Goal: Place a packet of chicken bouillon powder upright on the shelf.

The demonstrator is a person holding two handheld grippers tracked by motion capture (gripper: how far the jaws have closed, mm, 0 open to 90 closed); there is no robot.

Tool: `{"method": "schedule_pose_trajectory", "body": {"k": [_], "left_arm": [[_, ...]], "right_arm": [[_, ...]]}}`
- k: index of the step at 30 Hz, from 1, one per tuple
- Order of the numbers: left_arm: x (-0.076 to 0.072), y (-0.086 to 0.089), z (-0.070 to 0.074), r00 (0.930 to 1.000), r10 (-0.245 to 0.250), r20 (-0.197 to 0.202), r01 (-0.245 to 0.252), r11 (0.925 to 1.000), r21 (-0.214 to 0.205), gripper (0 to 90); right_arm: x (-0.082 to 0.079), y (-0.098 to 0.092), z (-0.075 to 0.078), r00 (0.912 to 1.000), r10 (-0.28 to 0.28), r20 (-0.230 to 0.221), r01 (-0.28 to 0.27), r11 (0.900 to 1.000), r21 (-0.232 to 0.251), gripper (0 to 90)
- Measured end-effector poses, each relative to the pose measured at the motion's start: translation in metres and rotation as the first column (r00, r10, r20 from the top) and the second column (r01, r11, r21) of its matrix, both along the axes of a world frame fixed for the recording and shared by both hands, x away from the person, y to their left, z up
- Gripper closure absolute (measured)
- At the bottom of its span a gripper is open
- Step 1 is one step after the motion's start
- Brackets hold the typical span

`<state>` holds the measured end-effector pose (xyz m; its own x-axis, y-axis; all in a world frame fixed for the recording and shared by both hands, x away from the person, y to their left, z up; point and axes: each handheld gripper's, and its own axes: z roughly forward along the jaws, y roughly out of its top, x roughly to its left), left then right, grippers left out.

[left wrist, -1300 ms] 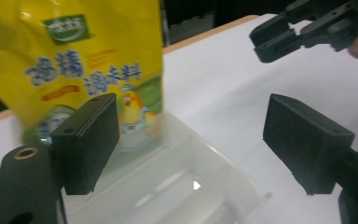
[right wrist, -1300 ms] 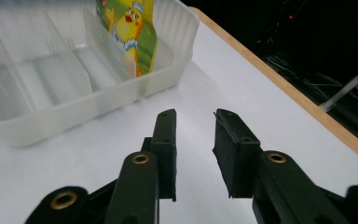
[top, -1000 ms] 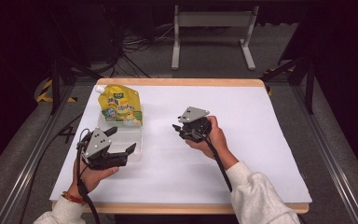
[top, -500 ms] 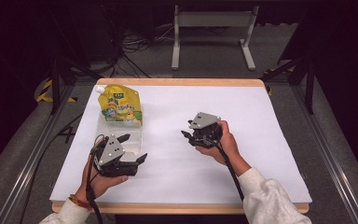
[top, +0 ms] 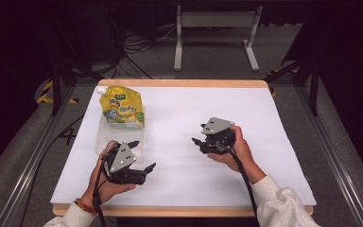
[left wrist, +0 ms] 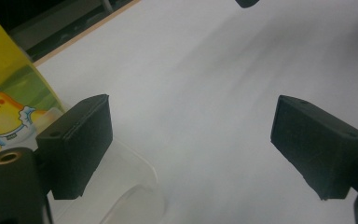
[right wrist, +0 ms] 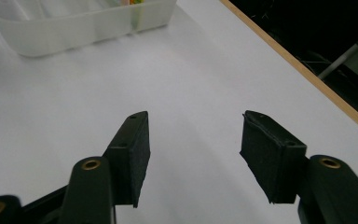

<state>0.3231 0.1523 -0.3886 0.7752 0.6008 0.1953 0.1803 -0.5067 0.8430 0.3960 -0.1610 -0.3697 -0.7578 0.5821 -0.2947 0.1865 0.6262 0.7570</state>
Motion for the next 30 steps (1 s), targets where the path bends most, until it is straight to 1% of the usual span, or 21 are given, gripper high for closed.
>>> {"method": "schedule_pose_trajectory", "body": {"k": [2,5,8,12,14,17,19,21,22,23,24,25,27,30], "left_arm": [[-0.001,-0.001,-0.001,1.0000,-0.006,0.000,0.006,1.0000,0.005,13.1],[-0.001,-0.004,-0.004,0.9999,-0.014,-0.010,0.014,0.9998,0.016,12.5],[-0.002,-0.007,-0.006,0.9996,-0.025,-0.010,0.025,0.9993,0.027,12.1],[-0.004,-0.012,-0.009,0.9989,-0.041,-0.023,0.042,0.9987,0.029,11.5],[-0.005,-0.015,-0.011,0.9983,-0.052,-0.024,0.053,0.9975,0.046,11.2],[-0.008,-0.020,-0.014,0.9968,-0.071,-0.036,0.073,0.9961,0.050,11.2],[-0.009,-0.023,-0.015,0.9957,-0.084,-0.038,0.086,0.9944,0.061,11.1],[-0.009,-0.024,-0.016,0.9949,-0.091,-0.043,0.093,0.9939,0.058,11.0],[-0.010,-0.027,-0.018,0.9938,-0.101,-0.046,0.104,0.9918,0.073,11.0],[-0.010,-0.027,-0.018,0.9938,-0.101,-0.046,0.104,0.9918,0.073,11.0],[-0.010,-0.028,-0.019,0.9929,-0.108,-0.049,0.112,0.9898,0.088,11.0],[-0.010,-0.029,-0.020,0.9924,-0.111,-0.052,0.116,0.9892,0.091,11.0],[-0.010,-0.031,-0.022,0.9916,-0.117,-0.056,0.122,0.9876,0.099,11.0],[-0.009,-0.032,-0.024,0.9909,-0.118,-0.065,0.124,0.9868,0.104,11.0]], "right_arm": [[-0.001,-0.001,-0.001,1.0000,-0.004,0.002,0.004,1.0000,0.000,42.1],[-0.004,-0.008,-0.004,0.9999,-0.014,-0.001,0.014,0.9999,-0.006,39.8],[-0.007,-0.016,-0.006,0.9998,-0.019,0.001,0.019,0.9998,-0.011,38.3],[-0.010,-0.026,-0.008,0.9997,-0.022,-0.011,0.022,0.9998,-0.001,37.3],[-0.013,-0.032,-0.010,0.9995,-0.026,-0.015,0.026,0.9997,0.000,36.8],[-0.018,-0.041,-0.011,0.9995,-0.031,-0.010,0.031,0.9995,-0.009,35.5],[-0.021,-0.048,-0.013,0.9994,-0.035,-0.004,0.035,0.9991,-0.026,34.6],[-0.023,-0.050,-0.013,0.9994,-0.035,0.001,0.035,0.9989,-0.031,34.4],[-0.027,-0.054,-0.016,0.9995,-0.032,0.000,0.032,0.9983,-0.049,33.9],[-0.027,-0.054,-0.016,0.9995,-0.032,0.000,0.032,0.9983,-0.049,33.9],[-0.028,-0.056,-0.016,0.9995,-0.031,0.002,0.031,0.9979,-0.056,33.9],[-0.030,-0.059,-0.018,0.9995,-0.032,0.003,0.032,0.9971,-0.069,33.9],[-0.033,-0.063,-0.020,0.9993,-0.038,0.005,0.038,0.9963,-0.077,33.5],[-0.038,-0.071,-0.022,0.9988,-0.049,0.002,0.049,0.9964,-0.069,32.2]]}}
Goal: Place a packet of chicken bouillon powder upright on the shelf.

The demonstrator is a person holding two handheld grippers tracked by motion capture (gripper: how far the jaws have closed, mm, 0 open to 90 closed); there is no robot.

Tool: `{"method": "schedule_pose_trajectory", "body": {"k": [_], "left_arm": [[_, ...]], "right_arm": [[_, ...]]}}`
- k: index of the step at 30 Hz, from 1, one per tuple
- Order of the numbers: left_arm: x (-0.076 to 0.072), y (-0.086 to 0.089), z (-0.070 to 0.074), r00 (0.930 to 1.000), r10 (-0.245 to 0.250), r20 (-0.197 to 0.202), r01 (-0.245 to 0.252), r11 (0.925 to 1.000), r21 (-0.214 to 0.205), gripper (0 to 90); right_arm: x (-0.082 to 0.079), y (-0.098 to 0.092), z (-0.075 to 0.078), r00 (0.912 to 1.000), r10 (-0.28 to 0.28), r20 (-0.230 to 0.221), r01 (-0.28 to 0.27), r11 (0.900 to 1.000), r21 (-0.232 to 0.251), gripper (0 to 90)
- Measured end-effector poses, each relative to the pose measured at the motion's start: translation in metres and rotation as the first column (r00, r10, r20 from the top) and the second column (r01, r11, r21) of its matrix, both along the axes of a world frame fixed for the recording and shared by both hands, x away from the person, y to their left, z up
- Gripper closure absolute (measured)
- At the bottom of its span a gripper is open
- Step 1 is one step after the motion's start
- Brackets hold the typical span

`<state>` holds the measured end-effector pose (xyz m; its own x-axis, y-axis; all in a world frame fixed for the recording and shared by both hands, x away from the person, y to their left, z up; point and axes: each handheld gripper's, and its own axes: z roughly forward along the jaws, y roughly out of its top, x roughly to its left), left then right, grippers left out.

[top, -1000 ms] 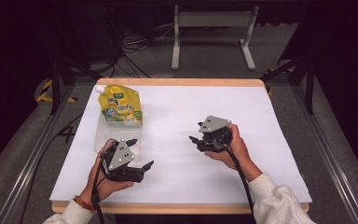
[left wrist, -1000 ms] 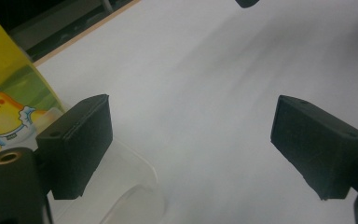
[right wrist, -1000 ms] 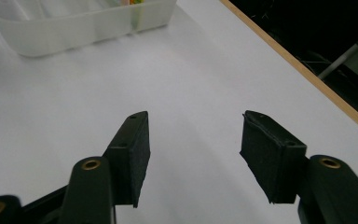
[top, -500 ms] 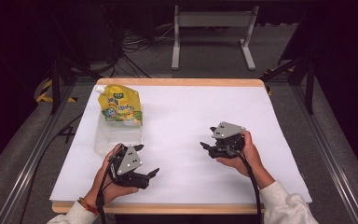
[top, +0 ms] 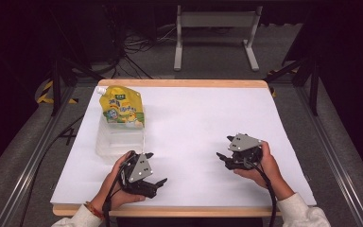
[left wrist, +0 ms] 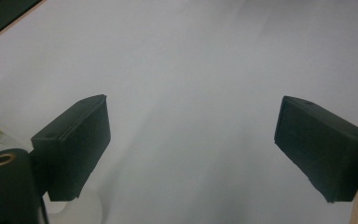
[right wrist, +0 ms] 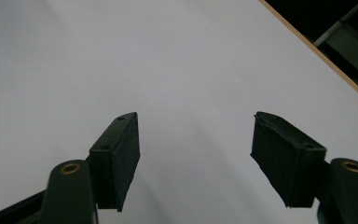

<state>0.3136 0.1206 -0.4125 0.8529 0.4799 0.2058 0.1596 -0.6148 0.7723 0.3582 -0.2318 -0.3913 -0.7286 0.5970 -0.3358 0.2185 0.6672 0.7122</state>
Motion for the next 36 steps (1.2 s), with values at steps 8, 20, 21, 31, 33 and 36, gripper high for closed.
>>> {"method": "schedule_pose_trajectory", "body": {"k": [8,20,21,31,33,36], "left_arm": [[0.000,-0.003,-0.005,0.9998,0.004,-0.021,-0.004,1.0000,0.002,11.1],[0.001,-0.004,-0.011,0.9993,0.010,-0.036,-0.009,0.9995,0.029,10.6],[0.001,-0.004,-0.011,0.9992,0.011,-0.038,-0.010,0.9996,0.027,10.6],[0.000,-0.003,-0.015,0.9989,0.015,-0.044,-0.013,0.9990,0.042,10.3],[0.001,-0.003,-0.015,0.9990,0.013,-0.043,-0.012,0.9989,0.045,10.2],[0.001,-0.002,-0.016,0.9988,0.018,-0.045,-0.016,0.9988,0.047,10.1]], "right_arm": [[-0.009,-0.015,-0.004,0.9995,-0.031,0.003,0.031,0.9995,0.009,27.5],[-0.023,-0.044,-0.009,0.9962,-0.087,0.002,0.087,0.9958,0.026,22.6],[-0.024,-0.046,-0.010,0.9960,-0.089,0.003,0.089,0.9957,0.028,22.5],[-0.039,-0.070,-0.021,0.9923,-0.124,-0.005,0.124,0.9919,0.028,20.0],[-0.042,-0.073,-0.024,0.9910,-0.133,-0.006,0.134,0.9906,0.028,19.7],[-0.046,-0.079,-0.028,0.9899,-0.141,-0.009,0.142,0.9895,0.031,19.1]]}}
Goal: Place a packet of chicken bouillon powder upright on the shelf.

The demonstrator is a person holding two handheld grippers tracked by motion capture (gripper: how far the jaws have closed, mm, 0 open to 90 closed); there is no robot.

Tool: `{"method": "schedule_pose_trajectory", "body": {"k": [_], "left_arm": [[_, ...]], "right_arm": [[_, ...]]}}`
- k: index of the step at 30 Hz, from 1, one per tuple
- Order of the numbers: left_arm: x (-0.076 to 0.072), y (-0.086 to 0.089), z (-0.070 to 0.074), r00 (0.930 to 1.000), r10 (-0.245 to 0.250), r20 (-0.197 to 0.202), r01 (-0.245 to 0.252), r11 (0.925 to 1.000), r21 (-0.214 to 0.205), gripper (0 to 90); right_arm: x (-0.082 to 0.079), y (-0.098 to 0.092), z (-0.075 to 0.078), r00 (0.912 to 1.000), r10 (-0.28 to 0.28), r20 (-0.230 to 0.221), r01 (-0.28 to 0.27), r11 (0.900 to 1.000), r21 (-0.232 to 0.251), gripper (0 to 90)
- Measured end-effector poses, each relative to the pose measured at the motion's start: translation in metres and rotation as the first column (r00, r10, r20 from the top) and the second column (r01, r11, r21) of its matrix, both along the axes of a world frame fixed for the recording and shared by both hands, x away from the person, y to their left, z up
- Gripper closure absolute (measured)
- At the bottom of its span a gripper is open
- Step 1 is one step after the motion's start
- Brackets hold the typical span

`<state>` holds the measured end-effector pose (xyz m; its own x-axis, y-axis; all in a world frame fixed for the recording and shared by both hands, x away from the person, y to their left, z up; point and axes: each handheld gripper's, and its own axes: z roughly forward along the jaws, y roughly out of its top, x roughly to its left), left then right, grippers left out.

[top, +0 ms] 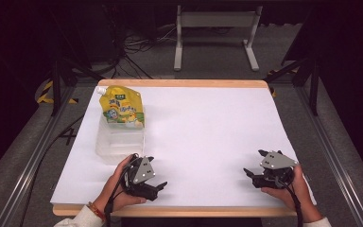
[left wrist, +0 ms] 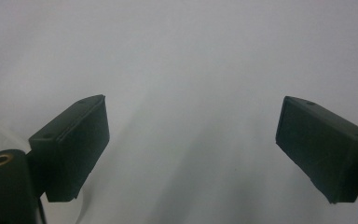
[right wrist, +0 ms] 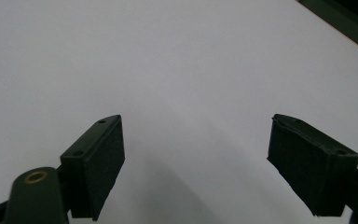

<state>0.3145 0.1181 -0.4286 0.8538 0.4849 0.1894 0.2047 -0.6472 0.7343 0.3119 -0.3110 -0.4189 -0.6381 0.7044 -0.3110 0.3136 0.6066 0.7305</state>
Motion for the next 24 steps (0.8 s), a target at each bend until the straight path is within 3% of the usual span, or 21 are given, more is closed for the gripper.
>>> {"method": "schedule_pose_trajectory", "body": {"k": [10,12,20,24], "left_arm": [[0.000,0.005,-0.001,1.0000,-0.008,-0.002,0.008,0.9999,-0.012,10.1],[0.000,0.007,-0.001,0.9999,-0.008,-0.007,0.008,0.9997,-0.023,10.1],[0.001,0.010,-0.004,0.9997,-0.020,-0.009,0.020,0.9994,-0.027,10.0],[0.002,0.007,-0.005,0.9994,-0.030,-0.015,0.030,0.9991,-0.029,9.9]], "right_arm": [[-0.014,-0.023,-0.010,0.9983,-0.058,-0.011,0.058,0.9974,0.043,17.3],[-0.019,-0.030,-0.012,0.9957,-0.092,-0.006,0.092,0.9946,0.048,16.9],[-0.030,-0.046,-0.016,0.9895,-0.143,-0.022,0.144,0.9832,0.112,15.7],[-0.033,-0.046,-0.015,0.9890,-0.147,-0.013,0.148,0.9839,0.101,15.6]]}}
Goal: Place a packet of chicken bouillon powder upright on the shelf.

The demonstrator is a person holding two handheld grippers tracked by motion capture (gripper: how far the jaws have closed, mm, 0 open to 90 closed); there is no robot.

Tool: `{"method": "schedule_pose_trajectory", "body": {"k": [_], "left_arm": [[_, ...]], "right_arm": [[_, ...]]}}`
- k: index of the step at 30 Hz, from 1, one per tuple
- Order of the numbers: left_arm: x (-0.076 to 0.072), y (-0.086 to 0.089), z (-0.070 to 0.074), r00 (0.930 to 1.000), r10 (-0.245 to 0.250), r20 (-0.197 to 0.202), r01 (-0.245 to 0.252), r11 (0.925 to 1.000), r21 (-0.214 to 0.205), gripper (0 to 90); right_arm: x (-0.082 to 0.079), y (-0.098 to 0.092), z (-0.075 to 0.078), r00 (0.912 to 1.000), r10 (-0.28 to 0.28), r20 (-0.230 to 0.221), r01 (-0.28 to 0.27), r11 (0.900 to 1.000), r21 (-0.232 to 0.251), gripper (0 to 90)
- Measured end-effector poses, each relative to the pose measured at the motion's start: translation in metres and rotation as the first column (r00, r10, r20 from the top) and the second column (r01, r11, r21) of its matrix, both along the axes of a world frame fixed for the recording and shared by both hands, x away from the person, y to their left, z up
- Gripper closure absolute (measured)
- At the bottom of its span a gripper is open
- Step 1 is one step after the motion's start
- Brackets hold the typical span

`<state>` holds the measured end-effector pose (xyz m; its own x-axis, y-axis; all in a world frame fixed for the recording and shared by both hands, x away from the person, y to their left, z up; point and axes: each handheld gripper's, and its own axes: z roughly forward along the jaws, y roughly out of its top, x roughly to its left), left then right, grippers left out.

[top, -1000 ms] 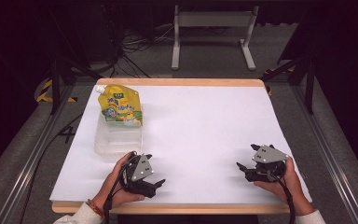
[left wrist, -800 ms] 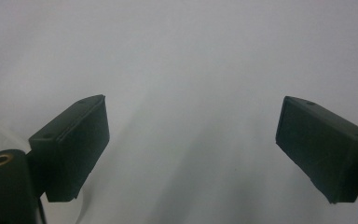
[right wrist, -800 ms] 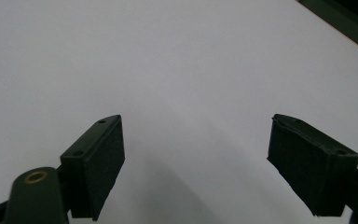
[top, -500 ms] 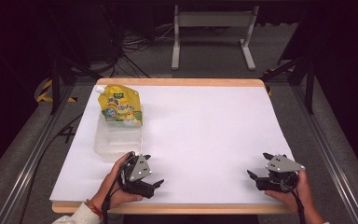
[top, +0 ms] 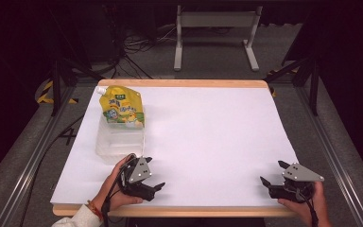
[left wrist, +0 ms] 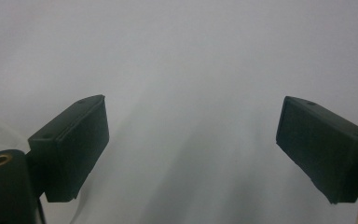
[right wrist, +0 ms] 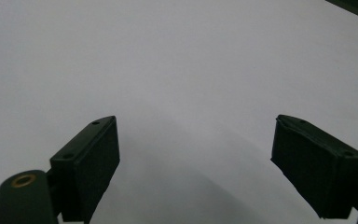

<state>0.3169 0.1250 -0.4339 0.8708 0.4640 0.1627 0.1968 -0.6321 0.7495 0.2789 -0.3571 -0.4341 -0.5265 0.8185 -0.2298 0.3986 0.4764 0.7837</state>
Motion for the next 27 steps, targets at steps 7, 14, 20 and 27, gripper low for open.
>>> {"method": "schedule_pose_trajectory", "body": {"k": [7,14,20,27], "left_arm": [[-0.0016,-0.0039,-0.0038,0.9998,-0.018,-0.009,0.018,0.9997,0.014,9.8],[-0.0024,-0.0021,-0.0040,0.9998,-0.010,-0.015,0.011,0.9999,0.010,9.7],[-0.0026,-0.0014,-0.0036,0.9999,-0.006,-0.011,0.006,0.9999,0.015,9.6],[-0.0004,-0.0003,-0.0034,0.9999,0.000,-0.014,0.000,1.0000,0.007,9.6]], "right_arm": [[0.0004,0.0029,-0.0013,1.0000,0.002,-0.002,-0.002,1.0000,-0.005,15.5],[0.0017,0.0048,-0.0016,1.0000,0.006,-0.002,-0.006,1.0000,-0.006,15.4],[0.0031,0.0069,-0.0027,0.9999,0.011,-0.005,-0.011,0.9999,-0.010,15.4],[0.0024,0.0080,-0.0024,0.9999,0.016,-0.001,-0.016,0.9998,-0.009,15.4]]}}
